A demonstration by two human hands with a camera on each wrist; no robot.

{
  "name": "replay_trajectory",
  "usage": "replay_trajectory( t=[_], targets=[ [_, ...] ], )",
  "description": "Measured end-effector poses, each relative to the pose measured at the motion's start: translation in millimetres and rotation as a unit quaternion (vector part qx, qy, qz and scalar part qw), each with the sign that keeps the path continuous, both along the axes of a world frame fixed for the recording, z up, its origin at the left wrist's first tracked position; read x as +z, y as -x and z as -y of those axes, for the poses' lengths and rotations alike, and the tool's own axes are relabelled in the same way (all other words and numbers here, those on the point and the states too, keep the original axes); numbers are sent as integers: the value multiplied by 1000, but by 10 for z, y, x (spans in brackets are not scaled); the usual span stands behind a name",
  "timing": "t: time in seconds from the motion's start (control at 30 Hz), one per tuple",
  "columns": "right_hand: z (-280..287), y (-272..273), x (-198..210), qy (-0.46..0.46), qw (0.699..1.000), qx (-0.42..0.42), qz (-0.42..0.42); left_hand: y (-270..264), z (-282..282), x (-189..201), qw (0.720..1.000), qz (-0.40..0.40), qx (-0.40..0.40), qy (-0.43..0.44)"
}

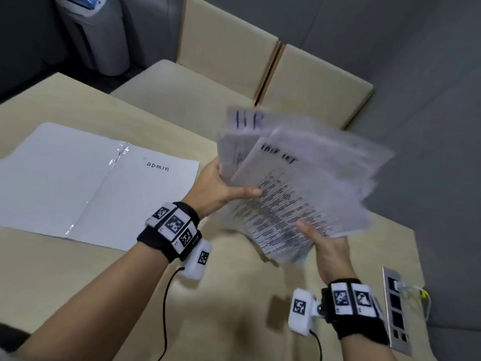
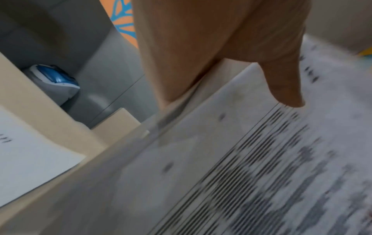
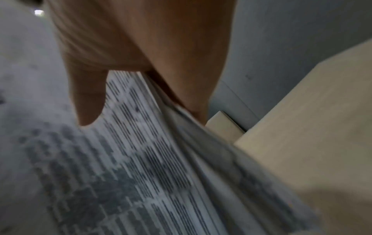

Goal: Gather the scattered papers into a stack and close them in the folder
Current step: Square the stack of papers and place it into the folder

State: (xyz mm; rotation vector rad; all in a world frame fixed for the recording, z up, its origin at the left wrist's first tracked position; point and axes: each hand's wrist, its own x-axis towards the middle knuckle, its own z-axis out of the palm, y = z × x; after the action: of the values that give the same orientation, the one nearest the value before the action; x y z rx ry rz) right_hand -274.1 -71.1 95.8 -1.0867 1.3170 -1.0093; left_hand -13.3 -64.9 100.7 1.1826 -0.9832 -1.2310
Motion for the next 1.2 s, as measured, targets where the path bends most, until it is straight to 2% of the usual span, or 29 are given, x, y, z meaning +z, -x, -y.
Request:
replay_trajectory(
  t=[0.13, 0.27, 0.33, 0.47, 0.6, 0.8, 0.87, 0.93, 1.07, 1.13, 1.2],
  targets=[
    [-53, -55, -221, 15, 998, 4, -58, 70, -46, -118, 999, 13, 31, 2],
    [-28, -138, -122, 35, 998, -29, -50, 179, -35, -11, 996, -22, 75, 40],
    [-13, -150, -42, 47, 998, -41, -16, 217, -19, 117, 992, -35, 98, 67],
    [19, -169, 47, 104, 993, -61, -6, 155, 28, 187, 985, -31, 141, 98],
    [62, -139, 45, 139, 988, -55, -34, 54, 88, 84, 992, -29, 104, 66],
    [67, -184, 186, 158, 983, 13, -89, -9, 216, -131, 999, -6, 34, -7],
    [59, -218, 286, 204, 970, -22, -129, 2, 253, -166, 999, -4, 40, -6],
    [102, -225, 351, 270, 945, -46, -179, 31, 266, -159, 999, -11, 41, 1],
    [228, -214, 377, 369, 881, -10, -294, 45, 304, -200, 999, 5, 31, 15],
    [231, -183, 285, 367, 875, -60, -309, 45, 326, -228, 1000, 11, 26, 5],
    [190, -179, 191, 328, 896, -121, -275, 49, 346, -262, 1000, 16, 18, -4]
  ],
)
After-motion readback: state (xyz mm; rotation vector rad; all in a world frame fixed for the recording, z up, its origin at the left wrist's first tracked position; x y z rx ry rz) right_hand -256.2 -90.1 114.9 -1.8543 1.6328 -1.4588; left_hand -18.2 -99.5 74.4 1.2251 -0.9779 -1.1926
